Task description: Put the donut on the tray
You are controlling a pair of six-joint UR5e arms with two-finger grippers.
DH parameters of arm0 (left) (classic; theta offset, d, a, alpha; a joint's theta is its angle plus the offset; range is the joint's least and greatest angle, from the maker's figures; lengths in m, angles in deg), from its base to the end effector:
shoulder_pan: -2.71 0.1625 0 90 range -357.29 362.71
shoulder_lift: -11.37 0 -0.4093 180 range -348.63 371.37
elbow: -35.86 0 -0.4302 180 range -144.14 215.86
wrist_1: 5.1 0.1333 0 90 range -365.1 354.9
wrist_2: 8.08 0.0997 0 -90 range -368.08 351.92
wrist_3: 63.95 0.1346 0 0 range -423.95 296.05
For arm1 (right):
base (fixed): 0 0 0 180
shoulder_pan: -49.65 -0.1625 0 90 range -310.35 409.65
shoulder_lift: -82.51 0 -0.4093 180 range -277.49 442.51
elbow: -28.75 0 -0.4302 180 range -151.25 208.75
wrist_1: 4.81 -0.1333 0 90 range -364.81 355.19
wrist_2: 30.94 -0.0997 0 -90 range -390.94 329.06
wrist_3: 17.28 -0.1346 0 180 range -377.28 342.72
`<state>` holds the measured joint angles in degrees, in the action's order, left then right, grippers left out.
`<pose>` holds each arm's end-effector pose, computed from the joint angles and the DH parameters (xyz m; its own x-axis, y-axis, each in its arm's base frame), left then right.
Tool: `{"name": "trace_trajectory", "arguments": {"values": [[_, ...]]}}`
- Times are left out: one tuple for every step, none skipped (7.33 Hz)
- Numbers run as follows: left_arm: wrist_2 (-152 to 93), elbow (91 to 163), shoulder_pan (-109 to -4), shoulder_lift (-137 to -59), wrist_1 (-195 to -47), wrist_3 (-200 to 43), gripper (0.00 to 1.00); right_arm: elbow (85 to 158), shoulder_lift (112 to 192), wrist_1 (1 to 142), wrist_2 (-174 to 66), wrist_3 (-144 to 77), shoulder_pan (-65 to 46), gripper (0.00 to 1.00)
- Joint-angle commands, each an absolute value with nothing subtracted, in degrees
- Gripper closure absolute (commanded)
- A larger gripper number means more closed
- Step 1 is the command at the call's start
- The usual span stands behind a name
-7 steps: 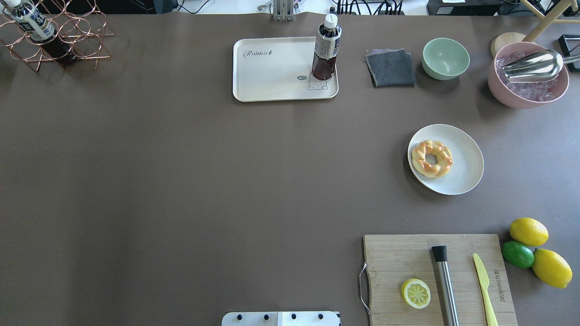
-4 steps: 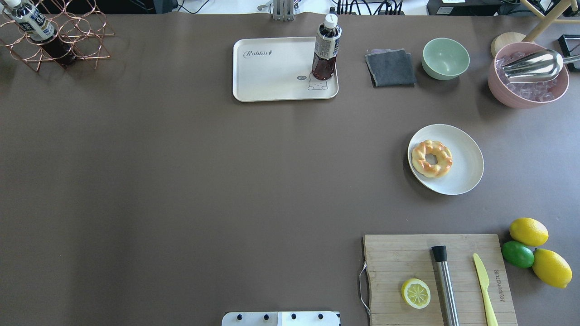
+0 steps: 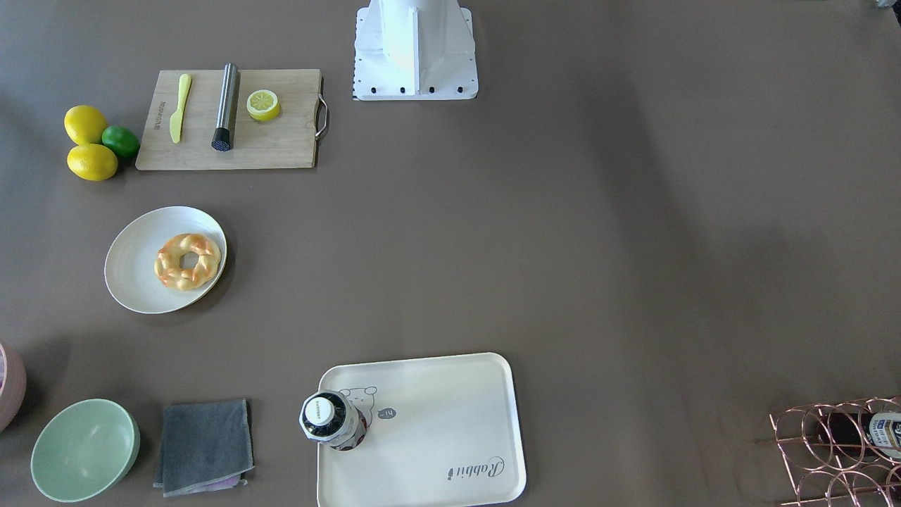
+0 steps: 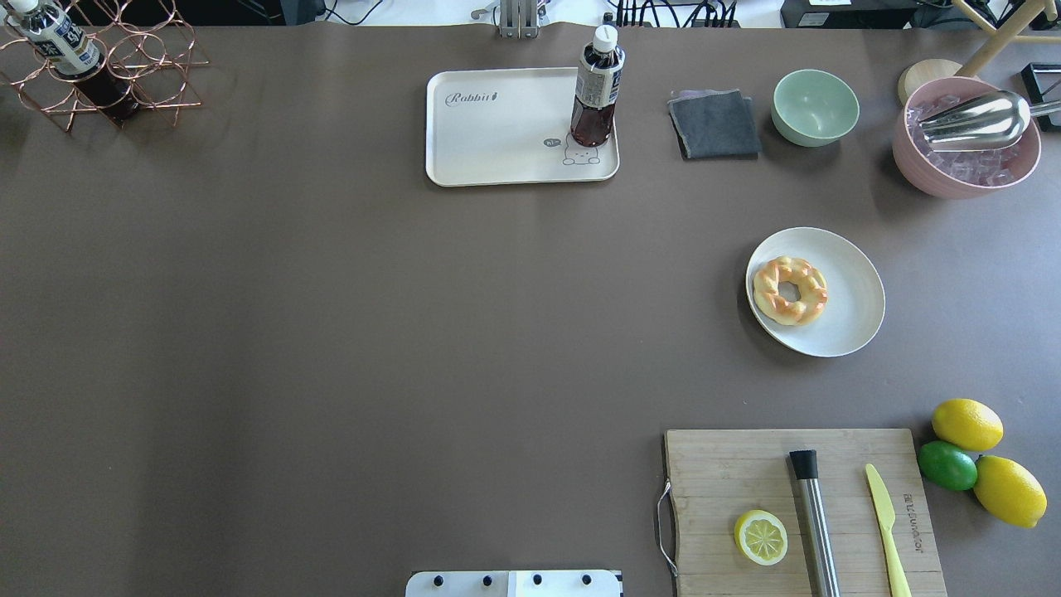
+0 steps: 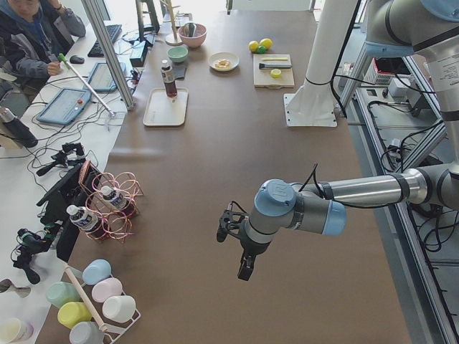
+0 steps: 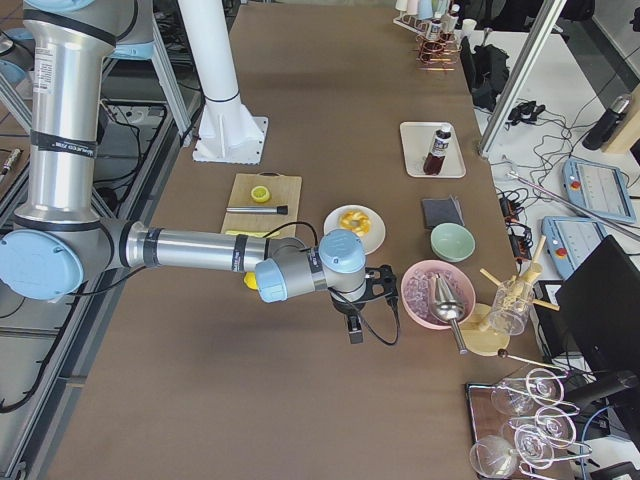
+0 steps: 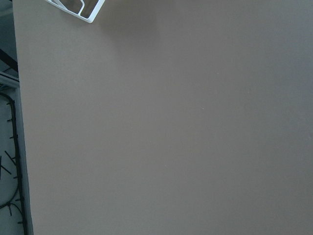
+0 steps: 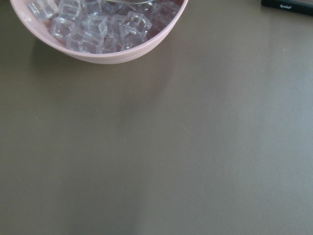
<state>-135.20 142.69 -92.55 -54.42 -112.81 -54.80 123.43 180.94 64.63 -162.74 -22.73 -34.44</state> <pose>-0.0863 -0.3698 0.6788 0.8080 0.1900 -0.5576 -0.0388 0.9617 0.2714 -0.0075 -0.4956 0.6627 0.7278 -0.1768 0.6626 0.0296 0.9734 0.2273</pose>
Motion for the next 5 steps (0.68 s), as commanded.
{"name": "trace_trajectory", "arguments": {"values": [[-135.52, 143.09, -92.39, -54.28, -112.86, -55.07, 0.03, 121.75, 183.74, 50.79, -162.52, -23.17, -31.57, 0.0], [-135.43, 142.91, -92.39, -54.28, -112.86, -55.16, 0.03, 121.91, 183.59, 48.91, -163.21, -27.17, -29.12, 0.0], [-135.43, 142.91, -92.39, -54.19, -112.77, -55.16, 0.03, 123.22, 182.37, 47.68, -163.31, -36.17, -24.75, 0.0], [-135.26, 142.91, -92.39, -54.19, -112.77, -55.24, 0.03, 123.06, 180.44, 45.58, -163.13, -44.01, -19.83, 0.01], [-134.82, 142.82, -92.39, -54.28, -112.77, -55.24, 0.03, 122.36, 177.55, 45.64, -163.05, -50.52, -15.95, 0.02]]}}
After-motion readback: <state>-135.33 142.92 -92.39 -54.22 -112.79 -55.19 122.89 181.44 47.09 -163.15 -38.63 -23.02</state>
